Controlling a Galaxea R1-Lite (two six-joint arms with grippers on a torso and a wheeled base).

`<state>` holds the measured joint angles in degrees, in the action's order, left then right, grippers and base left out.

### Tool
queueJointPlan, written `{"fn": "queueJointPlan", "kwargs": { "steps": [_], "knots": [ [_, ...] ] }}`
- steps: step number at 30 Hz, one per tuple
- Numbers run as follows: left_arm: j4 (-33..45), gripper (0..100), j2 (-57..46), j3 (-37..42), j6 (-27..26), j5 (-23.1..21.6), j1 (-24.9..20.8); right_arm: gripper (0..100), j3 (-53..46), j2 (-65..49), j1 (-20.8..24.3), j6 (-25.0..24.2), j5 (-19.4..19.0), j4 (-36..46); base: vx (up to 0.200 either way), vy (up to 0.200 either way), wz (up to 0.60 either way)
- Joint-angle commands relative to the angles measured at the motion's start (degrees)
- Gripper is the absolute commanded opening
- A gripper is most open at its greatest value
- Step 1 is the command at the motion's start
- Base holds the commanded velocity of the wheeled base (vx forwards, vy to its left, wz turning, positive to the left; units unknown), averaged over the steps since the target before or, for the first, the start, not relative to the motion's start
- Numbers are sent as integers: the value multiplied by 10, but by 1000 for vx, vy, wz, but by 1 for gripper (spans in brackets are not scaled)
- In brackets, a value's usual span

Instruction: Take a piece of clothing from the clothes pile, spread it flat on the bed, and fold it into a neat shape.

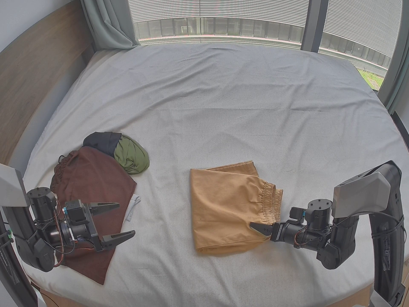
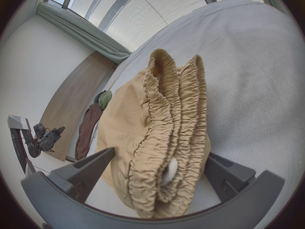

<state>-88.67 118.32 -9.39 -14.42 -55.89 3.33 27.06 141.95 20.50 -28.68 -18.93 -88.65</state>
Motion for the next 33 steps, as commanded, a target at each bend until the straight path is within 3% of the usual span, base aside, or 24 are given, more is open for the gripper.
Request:
{"fn": "queueJointPlan", "kwargs": {
  "steps": [1, 12, 13, 33],
  "knots": [
    [0, 100, 1, 0, 0, 0, 0, 100, 7, -1, 4, -1, -1, -1, 0, 0, 0],
    [0, 100, 0, 0, 0, -1, -1, 100, 8, 0, 5, -1, -1, -1, 0, 0, 0],
    [0, 100, 0, 0, 0, -1, -1, 0, 8, 0, 5, -1, -1, -1, 0, 0, 0],
    [0, 100, -3, 0, 0, -1, -3, 0, 8, 0, 5, -1, -1, -2, 0, 0, 0]
  ]
}}
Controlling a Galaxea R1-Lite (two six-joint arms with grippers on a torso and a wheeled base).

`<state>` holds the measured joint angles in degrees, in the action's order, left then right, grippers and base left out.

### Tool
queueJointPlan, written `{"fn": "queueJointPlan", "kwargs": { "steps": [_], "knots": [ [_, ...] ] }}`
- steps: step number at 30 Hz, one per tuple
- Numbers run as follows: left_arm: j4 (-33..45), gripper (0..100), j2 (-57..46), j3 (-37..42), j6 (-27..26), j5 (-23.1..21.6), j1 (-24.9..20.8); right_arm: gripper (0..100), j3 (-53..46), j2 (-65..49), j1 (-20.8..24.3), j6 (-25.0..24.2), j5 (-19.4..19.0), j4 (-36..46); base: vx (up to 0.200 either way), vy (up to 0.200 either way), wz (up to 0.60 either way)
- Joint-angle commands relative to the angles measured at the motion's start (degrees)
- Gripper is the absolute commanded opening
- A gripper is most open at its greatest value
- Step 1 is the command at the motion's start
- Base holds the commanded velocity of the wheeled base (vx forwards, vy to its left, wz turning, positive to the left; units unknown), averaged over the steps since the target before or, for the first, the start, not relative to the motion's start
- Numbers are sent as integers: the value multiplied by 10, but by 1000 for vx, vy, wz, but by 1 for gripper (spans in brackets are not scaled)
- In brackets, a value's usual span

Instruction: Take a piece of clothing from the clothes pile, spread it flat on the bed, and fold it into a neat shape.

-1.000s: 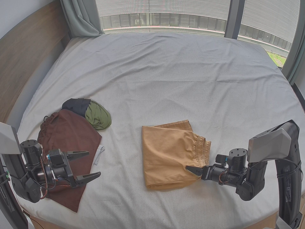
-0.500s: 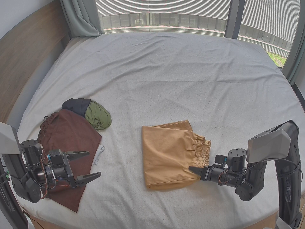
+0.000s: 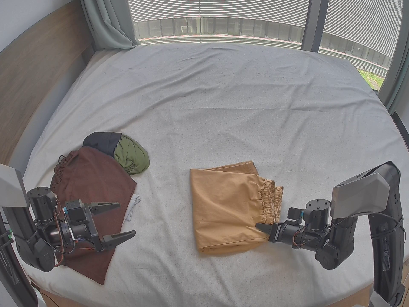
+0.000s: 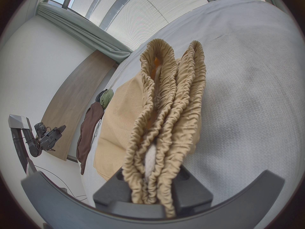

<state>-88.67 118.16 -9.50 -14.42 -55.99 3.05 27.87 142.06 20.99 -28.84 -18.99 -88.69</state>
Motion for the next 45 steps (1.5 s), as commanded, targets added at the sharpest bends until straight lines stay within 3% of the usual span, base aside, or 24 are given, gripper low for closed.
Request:
{"fn": "queueJointPlan", "kwargs": {
  "steps": [1, 15, 45],
  "knots": [
    [0, 100, -1, 1, 0, 0, -1, 0, 0, -1, 0, 0, 0, -2, 0, 0, 0],
    [0, 100, -3, -3, 0, 1, -3, 0, 0, -4, 10, 0, 0, -2, 0, 0, 0],
    [0, 100, -4, 0, 0, 2, -9, 0, -2, -122, 45, -19, -1, -1, 0, 0, 0]
  ]
}}
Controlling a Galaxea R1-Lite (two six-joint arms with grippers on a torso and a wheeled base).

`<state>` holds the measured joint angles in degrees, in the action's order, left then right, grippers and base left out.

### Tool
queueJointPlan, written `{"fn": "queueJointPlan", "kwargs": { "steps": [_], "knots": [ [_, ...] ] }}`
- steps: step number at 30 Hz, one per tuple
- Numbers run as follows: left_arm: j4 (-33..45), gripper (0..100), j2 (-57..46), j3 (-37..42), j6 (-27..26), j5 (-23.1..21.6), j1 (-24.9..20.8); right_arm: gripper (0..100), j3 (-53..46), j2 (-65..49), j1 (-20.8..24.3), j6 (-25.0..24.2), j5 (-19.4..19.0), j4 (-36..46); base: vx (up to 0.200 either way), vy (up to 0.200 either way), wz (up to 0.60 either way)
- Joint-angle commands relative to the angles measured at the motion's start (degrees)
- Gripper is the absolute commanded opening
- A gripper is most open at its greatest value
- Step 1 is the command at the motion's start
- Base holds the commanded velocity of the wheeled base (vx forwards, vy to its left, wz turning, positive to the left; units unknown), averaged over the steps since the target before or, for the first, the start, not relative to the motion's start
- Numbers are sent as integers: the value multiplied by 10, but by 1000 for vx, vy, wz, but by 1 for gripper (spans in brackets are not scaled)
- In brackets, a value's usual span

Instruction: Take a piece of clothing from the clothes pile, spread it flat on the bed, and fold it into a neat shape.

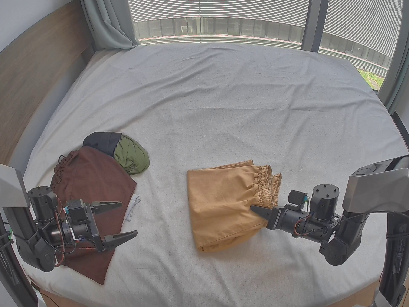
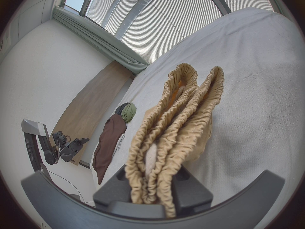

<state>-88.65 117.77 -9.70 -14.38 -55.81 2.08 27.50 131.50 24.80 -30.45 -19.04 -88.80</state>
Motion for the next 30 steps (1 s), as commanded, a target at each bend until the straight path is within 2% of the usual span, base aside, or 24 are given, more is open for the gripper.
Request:
{"fn": "queueJointPlan", "kwargs": {
  "steps": [1, 12, 30],
  "knots": [
    [0, 100, 0, 2, 0, 1, -1, 0, 3, -20, 10, -6, 0, 0, 0, 0, 0],
    [0, 100, -14, 6, 1, 2, -8, 0, 24, -61, 38, -43, -1, 2, 0, 0, 0],
    [0, 100, -18, 6, 1, 2, -8, 0, 90, -86, 40, -63, -3, 4, 0, 0, 0]
  ]
}}
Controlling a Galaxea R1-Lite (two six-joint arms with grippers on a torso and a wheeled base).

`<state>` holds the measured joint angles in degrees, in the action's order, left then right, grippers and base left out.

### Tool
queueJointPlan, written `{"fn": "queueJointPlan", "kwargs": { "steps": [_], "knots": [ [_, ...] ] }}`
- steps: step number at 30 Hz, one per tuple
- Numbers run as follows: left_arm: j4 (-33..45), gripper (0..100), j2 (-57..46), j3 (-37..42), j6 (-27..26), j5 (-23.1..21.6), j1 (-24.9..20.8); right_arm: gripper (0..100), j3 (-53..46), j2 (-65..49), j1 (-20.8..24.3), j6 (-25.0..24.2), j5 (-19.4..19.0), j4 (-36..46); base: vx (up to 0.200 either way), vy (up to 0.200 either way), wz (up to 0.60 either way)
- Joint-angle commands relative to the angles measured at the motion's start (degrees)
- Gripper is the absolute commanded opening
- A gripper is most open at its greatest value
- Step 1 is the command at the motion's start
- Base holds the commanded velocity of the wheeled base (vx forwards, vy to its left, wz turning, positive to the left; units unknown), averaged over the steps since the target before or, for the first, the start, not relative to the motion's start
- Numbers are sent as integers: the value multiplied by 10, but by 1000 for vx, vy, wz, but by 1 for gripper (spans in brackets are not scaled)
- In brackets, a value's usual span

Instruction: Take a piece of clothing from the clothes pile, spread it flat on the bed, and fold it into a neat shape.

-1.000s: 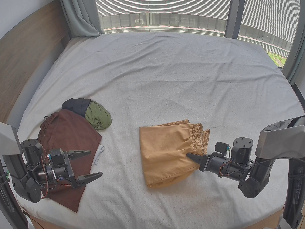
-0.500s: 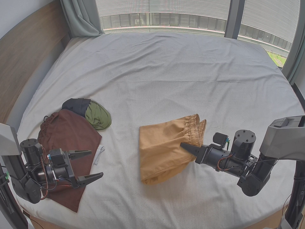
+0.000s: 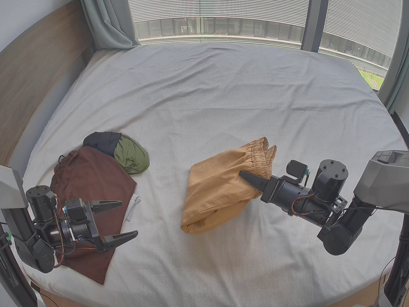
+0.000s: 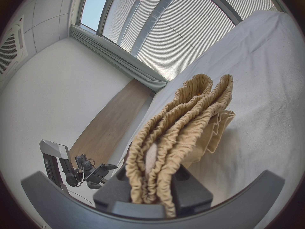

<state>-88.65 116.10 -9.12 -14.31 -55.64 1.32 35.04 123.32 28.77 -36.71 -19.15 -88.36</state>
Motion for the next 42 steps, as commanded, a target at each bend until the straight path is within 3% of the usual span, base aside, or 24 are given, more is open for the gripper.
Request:
{"fn": "queueJointPlan", "kwargs": {
  "steps": [1, 8, 19, 29, 42],
  "knots": [
    [0, 100, -1, 0, 0, 0, 0, 0, 18, -4, 1, 0, -3, 0, 0, 0, 0],
    [0, 100, -1, 0, 0, 0, 0, 0, 35, -4, 0, -1, -31, 0, 0, 0, 0],
    [0, 100, -1, 0, 0, 0, 0, 0, 102, 2, -4, -13, -33, 3, 0, 0, 0],
    [0, 100, -2, 0, 0, 0, 0, 0, 188, 19, -13, -25, -55, 49, 0, 0, 0],
    [0, 100, -3, 0, 0, 0, 0, 0, 304, 66, -21, -27, -55, 115, 0, 0, 0]
  ]
}}
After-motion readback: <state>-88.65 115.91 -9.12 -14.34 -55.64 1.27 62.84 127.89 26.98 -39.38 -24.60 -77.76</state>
